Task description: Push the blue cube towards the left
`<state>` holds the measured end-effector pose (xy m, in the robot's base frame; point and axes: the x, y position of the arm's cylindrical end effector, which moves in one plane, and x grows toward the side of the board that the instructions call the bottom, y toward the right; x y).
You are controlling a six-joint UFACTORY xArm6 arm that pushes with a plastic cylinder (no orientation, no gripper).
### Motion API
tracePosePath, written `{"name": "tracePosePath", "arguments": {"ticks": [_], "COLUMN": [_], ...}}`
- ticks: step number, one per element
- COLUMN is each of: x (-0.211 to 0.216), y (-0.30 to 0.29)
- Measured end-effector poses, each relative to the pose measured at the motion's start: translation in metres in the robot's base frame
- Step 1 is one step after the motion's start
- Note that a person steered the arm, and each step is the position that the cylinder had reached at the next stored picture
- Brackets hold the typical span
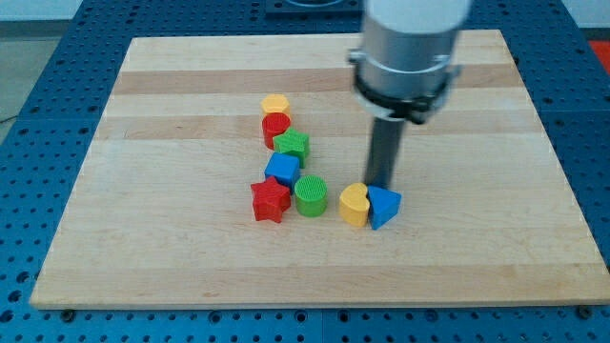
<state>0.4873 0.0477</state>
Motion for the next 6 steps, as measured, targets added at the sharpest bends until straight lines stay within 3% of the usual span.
{"name": "tracePosePath", "arguments": {"ticks": [2,3,4,6], "x": [-0.028,-0.030,-0.027,-0.009], "y": [-0.123,-0.153,-0.145,-0.219]}}
